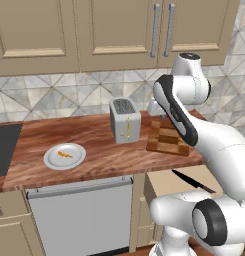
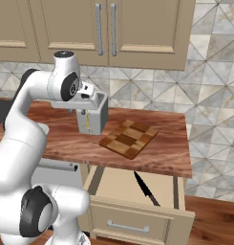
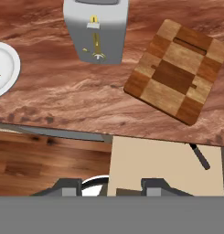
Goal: Pick up the knife from the drawer and place it on the cutting board. Then place the meat from the plate to the cutting board.
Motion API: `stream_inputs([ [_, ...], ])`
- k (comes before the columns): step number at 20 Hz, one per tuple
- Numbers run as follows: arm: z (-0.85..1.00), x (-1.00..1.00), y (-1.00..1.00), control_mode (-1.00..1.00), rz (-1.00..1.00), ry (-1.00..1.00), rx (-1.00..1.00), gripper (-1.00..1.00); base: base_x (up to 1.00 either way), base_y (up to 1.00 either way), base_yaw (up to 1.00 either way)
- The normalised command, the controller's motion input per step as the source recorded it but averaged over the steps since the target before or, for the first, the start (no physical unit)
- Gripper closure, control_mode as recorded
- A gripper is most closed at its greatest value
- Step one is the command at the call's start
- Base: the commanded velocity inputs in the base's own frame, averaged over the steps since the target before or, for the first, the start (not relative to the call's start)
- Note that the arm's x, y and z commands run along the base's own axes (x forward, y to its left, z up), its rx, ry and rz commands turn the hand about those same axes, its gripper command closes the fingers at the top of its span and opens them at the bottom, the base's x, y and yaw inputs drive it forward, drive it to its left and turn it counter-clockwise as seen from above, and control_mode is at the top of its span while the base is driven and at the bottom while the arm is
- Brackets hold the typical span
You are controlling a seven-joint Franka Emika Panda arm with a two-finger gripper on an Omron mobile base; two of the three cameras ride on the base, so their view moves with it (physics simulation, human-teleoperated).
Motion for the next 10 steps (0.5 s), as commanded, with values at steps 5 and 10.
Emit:
stream_inputs([
  [5, 0.00, -0.26, 0.00, -1.00, 0.00, -0.11, 0.00, -1.00, 0.00, 0.00, 0.00],
  [10, 0.00, -0.36, 0.00, -1.00, 0.00, -0.11, 0.00, -1.00, 0.00, 0.00, 0.00],
])
